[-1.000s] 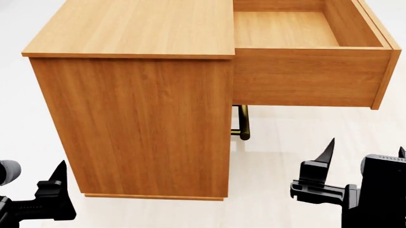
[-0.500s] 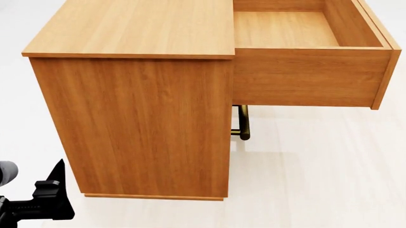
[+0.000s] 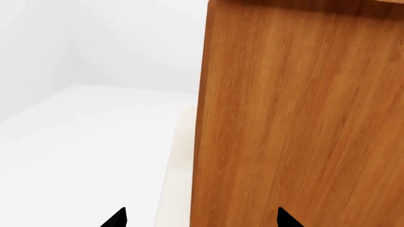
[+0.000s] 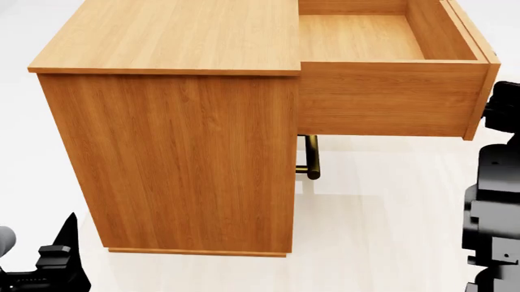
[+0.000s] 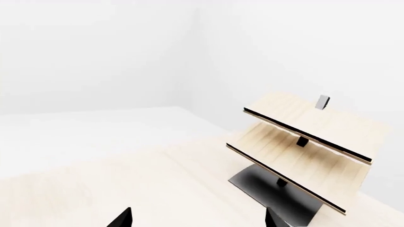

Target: Close the top drawer of the cabinet.

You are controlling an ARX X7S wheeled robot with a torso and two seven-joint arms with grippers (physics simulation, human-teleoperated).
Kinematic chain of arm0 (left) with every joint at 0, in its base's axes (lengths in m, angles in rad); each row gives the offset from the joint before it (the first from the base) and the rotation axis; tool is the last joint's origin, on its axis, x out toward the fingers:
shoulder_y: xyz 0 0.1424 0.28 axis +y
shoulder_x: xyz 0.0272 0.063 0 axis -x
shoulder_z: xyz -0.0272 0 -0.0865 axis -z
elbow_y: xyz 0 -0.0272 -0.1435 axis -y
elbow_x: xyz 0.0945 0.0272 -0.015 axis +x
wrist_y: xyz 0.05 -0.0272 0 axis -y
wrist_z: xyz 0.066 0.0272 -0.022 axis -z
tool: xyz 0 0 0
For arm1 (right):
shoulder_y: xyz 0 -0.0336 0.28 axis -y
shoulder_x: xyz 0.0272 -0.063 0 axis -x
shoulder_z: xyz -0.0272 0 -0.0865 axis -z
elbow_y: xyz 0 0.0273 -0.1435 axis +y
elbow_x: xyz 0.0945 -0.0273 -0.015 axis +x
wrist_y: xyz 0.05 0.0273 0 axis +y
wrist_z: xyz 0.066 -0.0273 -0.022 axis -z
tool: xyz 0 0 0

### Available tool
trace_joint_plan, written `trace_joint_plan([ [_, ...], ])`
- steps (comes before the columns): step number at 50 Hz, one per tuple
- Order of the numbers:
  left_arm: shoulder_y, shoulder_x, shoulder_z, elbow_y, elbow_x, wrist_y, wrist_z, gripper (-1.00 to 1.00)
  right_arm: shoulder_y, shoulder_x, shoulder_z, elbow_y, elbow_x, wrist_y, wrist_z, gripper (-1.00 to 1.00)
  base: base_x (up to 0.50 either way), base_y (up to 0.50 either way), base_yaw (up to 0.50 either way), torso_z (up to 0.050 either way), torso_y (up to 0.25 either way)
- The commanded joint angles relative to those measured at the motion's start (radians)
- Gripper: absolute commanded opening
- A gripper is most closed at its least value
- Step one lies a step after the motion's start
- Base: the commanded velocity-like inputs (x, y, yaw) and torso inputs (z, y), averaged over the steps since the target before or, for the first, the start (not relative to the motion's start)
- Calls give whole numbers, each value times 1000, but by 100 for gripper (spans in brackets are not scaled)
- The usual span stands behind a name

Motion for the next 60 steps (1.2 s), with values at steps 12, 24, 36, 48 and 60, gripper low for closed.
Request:
trace_joint_plan([
  [12,18,-3,-8,-11,-2,43,-8,100,-122,-166,-103,-206,17,23,-119,100,0,0,0,0,0],
  [24,18,-8,-17,-12,-13,38,-19,100,-22,-269,-131,104,25,-170,-77,100,0,0,0,0,0],
  [36,22,-16,-46,-17,-27,53,-18,100,-21,-325,-534,112,399,-192,-16,100,0,0,0,0,0],
  [48,33,-20,-63,-30,-35,68,-19,100,-13,-325,-966,52,779,-219,62,100,0,0,0,0,0],
  [60,33,-24,-57,-41,-34,78,-23,100,-11,-324,-1135,74,942,-271,68,100,0,0,0,0,0],
])
